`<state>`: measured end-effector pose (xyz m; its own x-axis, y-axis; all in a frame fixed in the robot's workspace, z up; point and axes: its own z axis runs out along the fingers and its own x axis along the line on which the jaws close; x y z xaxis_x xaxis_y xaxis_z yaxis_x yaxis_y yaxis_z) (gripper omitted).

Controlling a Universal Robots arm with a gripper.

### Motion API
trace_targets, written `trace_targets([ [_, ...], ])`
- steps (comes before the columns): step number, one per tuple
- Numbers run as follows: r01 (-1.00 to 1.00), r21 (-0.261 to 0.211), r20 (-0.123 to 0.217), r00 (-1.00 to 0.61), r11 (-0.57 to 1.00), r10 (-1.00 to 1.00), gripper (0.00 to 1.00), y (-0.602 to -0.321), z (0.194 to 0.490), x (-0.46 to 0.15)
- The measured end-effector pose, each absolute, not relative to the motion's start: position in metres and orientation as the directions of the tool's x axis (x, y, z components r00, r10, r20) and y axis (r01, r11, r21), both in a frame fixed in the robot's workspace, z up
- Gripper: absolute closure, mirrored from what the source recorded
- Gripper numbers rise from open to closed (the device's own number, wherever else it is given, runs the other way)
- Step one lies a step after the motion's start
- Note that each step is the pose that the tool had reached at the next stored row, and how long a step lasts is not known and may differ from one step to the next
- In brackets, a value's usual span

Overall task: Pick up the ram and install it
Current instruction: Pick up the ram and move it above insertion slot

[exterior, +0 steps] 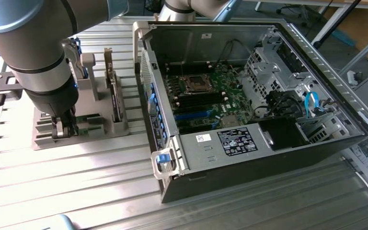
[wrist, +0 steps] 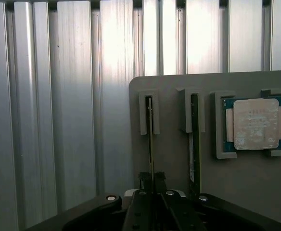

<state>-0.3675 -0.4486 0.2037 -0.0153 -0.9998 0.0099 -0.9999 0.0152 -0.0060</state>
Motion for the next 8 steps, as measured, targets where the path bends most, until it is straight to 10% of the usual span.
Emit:
trace_targets([
  [8,-1.000,-0.006,0.010,-0.015,0.015,-1.000,0.87,-0.4486,0.2037,-0.3675],
])
